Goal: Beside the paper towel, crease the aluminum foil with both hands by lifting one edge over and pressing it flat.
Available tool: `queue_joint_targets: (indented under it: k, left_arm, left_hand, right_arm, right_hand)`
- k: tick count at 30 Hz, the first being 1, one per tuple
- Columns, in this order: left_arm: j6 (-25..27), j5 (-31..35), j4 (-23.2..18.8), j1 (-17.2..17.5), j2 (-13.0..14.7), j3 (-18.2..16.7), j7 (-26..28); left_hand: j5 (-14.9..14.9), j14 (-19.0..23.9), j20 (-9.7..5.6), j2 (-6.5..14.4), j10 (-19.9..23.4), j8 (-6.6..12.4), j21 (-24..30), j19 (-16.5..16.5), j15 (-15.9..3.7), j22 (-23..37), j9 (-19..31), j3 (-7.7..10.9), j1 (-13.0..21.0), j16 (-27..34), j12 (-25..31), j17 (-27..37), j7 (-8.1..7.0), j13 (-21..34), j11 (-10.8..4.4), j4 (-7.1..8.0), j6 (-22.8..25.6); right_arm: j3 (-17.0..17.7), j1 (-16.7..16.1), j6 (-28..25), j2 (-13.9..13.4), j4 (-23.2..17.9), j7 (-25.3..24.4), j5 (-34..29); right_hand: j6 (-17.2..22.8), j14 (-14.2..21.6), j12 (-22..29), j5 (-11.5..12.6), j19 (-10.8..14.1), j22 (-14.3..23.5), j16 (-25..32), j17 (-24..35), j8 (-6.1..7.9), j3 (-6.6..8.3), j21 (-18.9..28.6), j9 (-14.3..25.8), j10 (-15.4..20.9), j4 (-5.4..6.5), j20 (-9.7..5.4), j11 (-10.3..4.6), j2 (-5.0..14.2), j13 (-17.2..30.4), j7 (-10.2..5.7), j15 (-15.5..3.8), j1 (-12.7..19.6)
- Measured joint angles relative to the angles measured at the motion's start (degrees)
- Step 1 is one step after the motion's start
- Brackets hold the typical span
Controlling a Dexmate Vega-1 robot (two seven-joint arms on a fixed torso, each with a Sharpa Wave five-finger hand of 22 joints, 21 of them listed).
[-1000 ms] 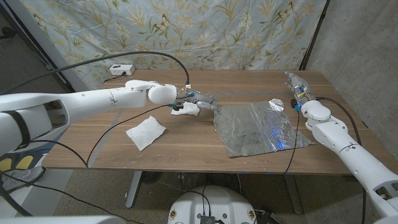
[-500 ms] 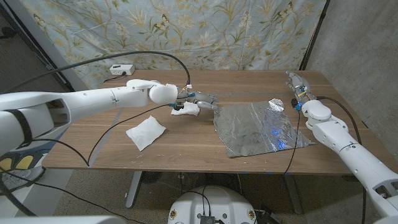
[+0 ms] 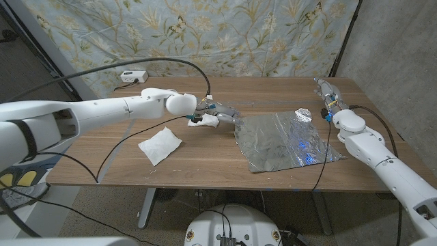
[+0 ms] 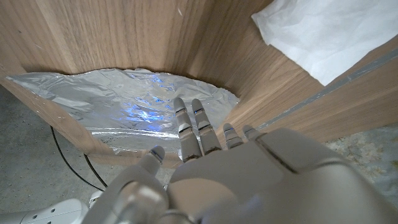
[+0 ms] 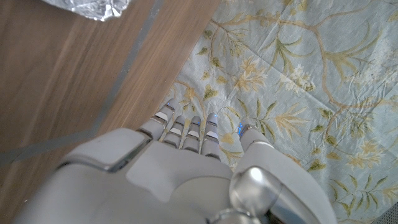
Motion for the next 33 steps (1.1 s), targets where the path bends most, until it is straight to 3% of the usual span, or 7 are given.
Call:
queue_joint_targets:
  k: [33]
  left_arm:
    - [-1.51,0.12,5.16,0.25,-4.27,1.64,0.4]
  left_hand:
    - [0.0,0.4,0.21,0.51,0.36,0.01,0.4,0.22,0.41,0.01,-0.01,0.49,-0.51,0.0,-0.43,-0.01,0.59,-0.01,-0.09,-0.02,0.71]
  right_arm:
    - [-1.44,-2.46,-5.33,-4.6,-5.18,-0.86,-3.24]
  right_hand:
    - [0.0,-0.31,0.0,0.0,-0.53,0.0,0.0,0.0,0.0,0.0,0.0,0.0,0.0,0.0,0.1,0.0,0.0,-0.01,0.0,0.31,0.0]
